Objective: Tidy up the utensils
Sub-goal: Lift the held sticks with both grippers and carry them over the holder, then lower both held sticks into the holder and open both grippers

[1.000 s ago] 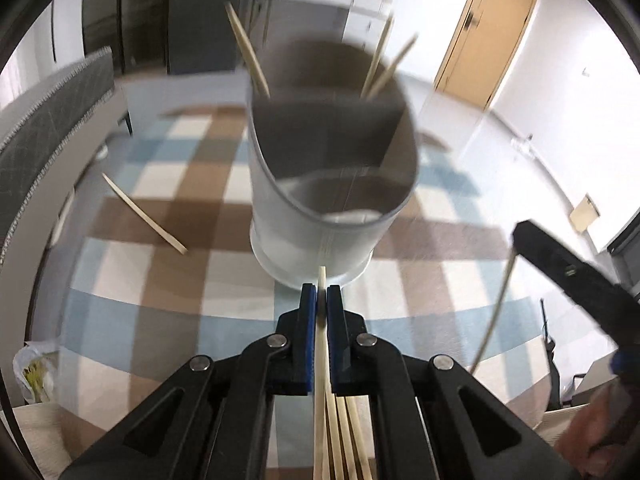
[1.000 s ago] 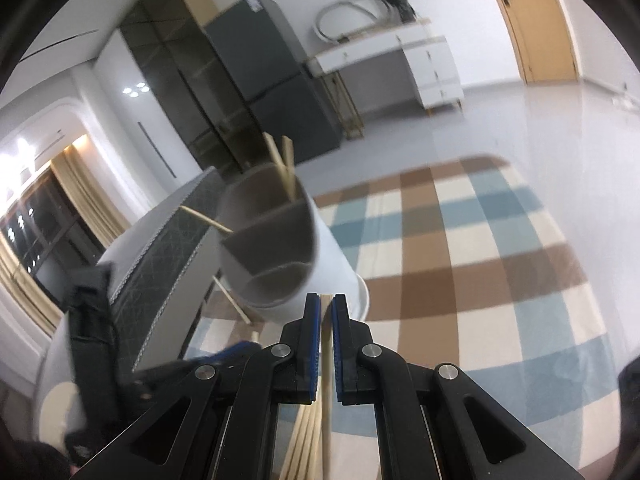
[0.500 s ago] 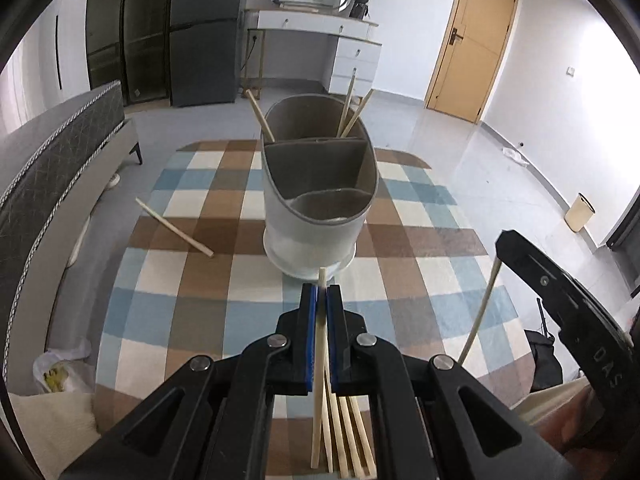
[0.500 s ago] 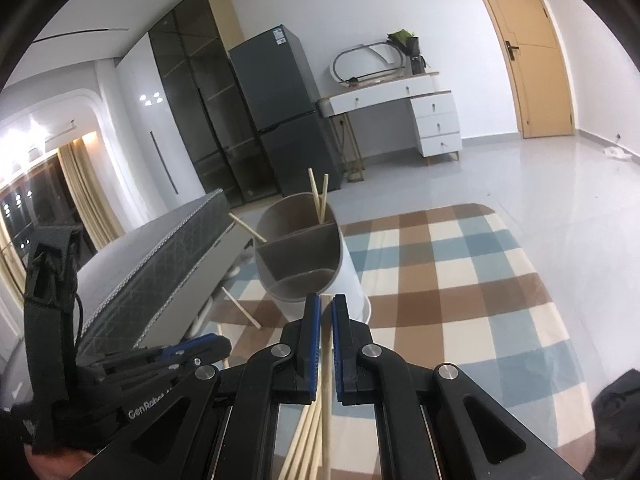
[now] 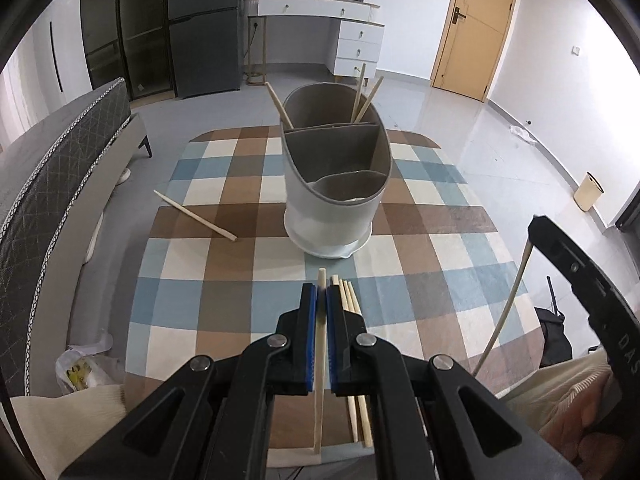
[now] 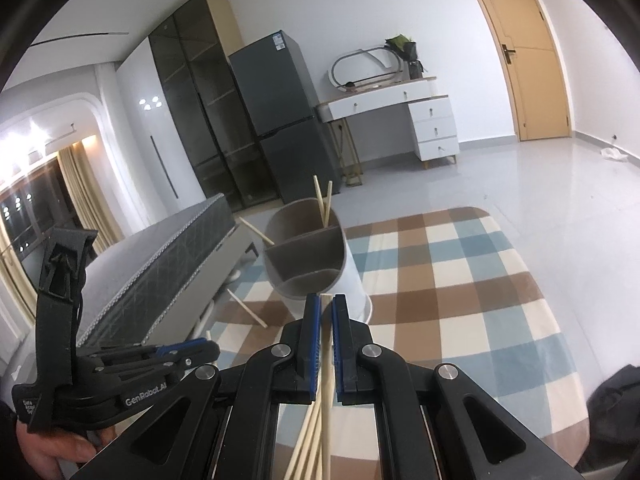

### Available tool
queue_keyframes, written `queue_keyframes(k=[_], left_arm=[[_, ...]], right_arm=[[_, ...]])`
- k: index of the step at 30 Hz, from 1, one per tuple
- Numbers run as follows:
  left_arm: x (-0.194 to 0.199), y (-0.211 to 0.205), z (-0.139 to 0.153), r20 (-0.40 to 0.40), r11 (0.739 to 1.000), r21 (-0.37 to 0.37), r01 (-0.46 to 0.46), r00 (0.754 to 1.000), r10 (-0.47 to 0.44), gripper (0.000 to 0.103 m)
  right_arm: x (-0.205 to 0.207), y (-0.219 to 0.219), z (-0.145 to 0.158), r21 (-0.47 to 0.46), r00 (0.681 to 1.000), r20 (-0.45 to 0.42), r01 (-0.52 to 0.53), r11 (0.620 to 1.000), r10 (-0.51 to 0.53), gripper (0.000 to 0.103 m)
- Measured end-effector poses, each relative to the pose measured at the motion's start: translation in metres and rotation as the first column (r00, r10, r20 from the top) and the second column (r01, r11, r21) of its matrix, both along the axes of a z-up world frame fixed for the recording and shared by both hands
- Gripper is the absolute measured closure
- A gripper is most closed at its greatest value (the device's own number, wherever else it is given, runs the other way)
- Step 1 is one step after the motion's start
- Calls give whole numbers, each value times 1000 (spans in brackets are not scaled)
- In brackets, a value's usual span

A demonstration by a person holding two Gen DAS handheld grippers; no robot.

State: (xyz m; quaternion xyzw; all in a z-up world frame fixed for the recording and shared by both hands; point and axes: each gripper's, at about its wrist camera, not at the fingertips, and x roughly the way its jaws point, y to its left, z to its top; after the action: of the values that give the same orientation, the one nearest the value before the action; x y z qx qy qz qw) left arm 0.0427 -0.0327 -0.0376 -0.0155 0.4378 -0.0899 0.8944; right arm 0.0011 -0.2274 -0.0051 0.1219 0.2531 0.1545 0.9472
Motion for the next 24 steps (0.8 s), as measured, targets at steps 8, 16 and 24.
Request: queue_keyframes(k=[8, 16, 24], left_arm=[[-3, 5, 26, 32, 999, -33, 36, 999, -35, 103], [11, 2, 58, 32, 994, -65, 82, 996, -80, 103], [38, 11, 98, 83, 987, -120, 103, 992, -94, 103]], right_arm=[[2, 0, 9, 15, 1000, 24, 4, 1000, -4, 98], [9, 1, 32, 37, 996, 84, 3, 999, -6, 98], [41, 9, 55, 25, 994, 100, -36, 999, 33, 98]])
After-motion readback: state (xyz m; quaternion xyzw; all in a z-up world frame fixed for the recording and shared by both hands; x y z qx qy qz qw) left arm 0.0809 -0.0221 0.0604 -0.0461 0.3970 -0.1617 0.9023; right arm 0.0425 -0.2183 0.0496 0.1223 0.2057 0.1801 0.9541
